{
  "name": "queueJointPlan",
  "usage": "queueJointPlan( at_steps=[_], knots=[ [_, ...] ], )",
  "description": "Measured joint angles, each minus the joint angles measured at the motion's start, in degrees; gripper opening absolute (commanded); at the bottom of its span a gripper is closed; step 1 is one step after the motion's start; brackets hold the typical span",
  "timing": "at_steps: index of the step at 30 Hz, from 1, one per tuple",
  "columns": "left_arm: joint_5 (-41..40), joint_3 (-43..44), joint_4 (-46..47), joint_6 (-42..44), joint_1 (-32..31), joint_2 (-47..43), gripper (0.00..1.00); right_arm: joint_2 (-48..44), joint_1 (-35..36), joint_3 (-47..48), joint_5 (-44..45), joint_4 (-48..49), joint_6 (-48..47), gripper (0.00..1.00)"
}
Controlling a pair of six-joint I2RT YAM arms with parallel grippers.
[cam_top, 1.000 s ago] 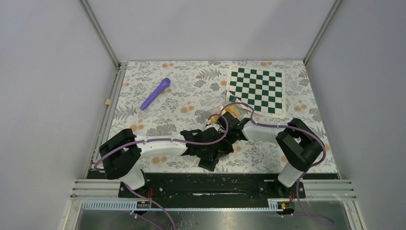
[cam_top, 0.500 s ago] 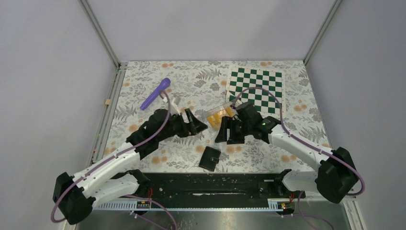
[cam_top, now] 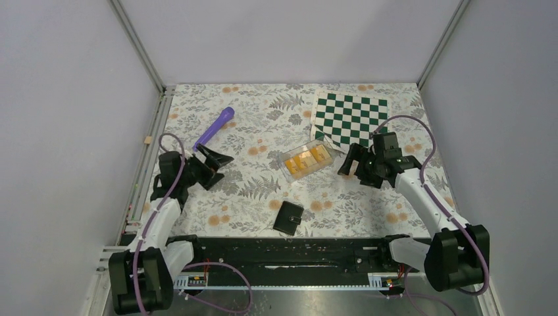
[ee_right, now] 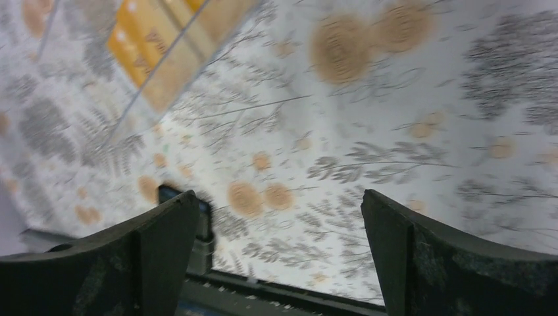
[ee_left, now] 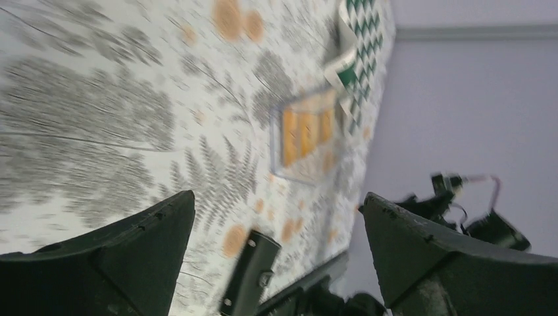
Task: Put the credit cards into the card holder
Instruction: Reset both arms
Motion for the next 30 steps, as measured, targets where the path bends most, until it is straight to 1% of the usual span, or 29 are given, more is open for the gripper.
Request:
queueJointPlan(
  at_steps=[2,5,6,8,11,13,15,18,22,23,27,30],
  knots=[
    [-1.4,2.7,-5.6,4.8,4.3,0.5,0.99,-0.3,-1.1,0.1,4.9,-1.0,-2.2,0.99],
    [-8.3,8.5,-13.5,12.7,6.3,0.5,0.99,-2.1,-1.6,0.1,14.2,-0.8,-5.6,0.99],
    [-10.8,9.9,-14.6,14.7,6.4,0.4,0.99,-2.9,-1.6,0.1,17.7,-0.4,-6.9,1.0],
    [-18.3,12.1,-15.8,19.3,6.4,-0.7,0.99,-3.9,-1.7,0.0,23.9,1.0,-9.2,0.99],
    [-28.5,11.5,-14.8,23.7,6.4,-3.7,0.99,-3.6,-1.7,-1.2,32.0,5.0,-11.4,0.99],
    [-34.9,8.5,-11.3,26.6,6.5,-6.3,0.99,-3.3,-1.9,-3.0,35.3,8.5,-12.4,1.0],
    [-39.7,4.5,-7.1,29.6,6.6,-7.9,0.99,-3.1,-2.0,-5.9,37.8,13.1,-13.9,0.99],
    [-43.3,-1.2,0.2,34.3,6.6,-7.0,0.99,-3.3,-2.0,-12.5,39.4,23.2,-17.7,0.99],
    [-43.9,-7.6,13.1,39.7,6.6,0.0,0.99,-3.1,-2.3,-24.6,39.2,41.8,-23.8,0.99],
    [-43.7,-8.8,16.6,40.5,6.6,2.1,0.99,-2.4,-2.6,-26.5,38.9,44.8,-24.8,0.99],
    [-42.6,-9.6,27.3,42.4,6.6,9.9,0.99,1.9,-4.4,-27.1,36.6,54.7,-27.9,1.0],
    [-39.2,-6.0,30.3,43.7,6.6,15.4,0.99,5.5,-5.6,-24.4,33.9,59.0,-28.5,0.99]
  ],
)
